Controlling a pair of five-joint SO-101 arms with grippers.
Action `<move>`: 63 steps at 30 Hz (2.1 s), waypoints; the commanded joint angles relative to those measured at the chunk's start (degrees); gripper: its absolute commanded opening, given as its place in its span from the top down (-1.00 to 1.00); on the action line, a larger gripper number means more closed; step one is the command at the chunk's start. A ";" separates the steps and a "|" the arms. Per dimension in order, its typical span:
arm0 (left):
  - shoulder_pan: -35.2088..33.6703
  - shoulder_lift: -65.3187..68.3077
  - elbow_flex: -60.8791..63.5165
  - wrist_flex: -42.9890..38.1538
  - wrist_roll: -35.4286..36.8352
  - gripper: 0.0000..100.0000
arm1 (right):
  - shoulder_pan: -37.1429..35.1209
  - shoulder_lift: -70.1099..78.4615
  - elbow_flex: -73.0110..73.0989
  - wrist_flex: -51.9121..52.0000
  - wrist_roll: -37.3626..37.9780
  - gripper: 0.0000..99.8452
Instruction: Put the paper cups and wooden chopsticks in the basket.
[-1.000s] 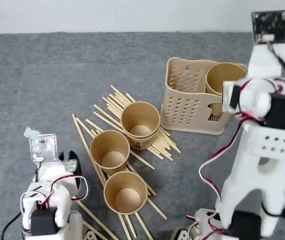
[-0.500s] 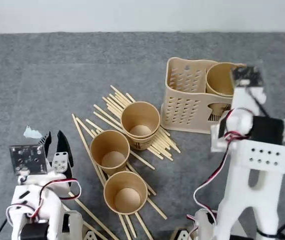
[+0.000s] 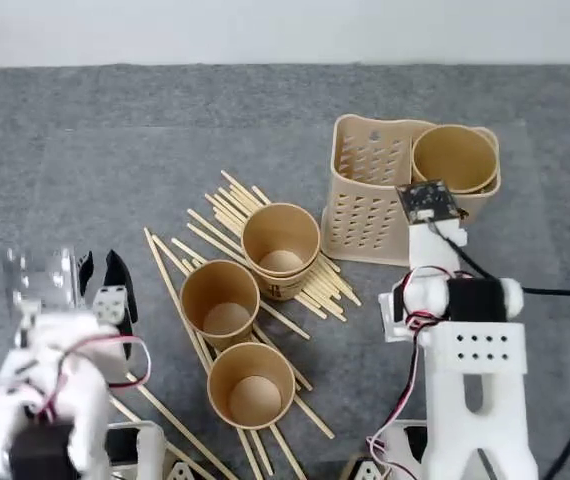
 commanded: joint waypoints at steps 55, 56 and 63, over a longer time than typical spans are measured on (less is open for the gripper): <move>30.51 39.82 -50.07 12.13 13.01 0.98 | 3.30 -1.80 18.02 -19.21 -6.95 0.92; 30.51 40.09 -50.24 9.58 14.68 0.98 | 3.30 -1.80 18.02 -19.21 -6.95 0.92; 30.68 40.53 -50.07 -8.53 27.78 0.98 | 3.12 -1.80 18.02 -19.21 -6.95 0.92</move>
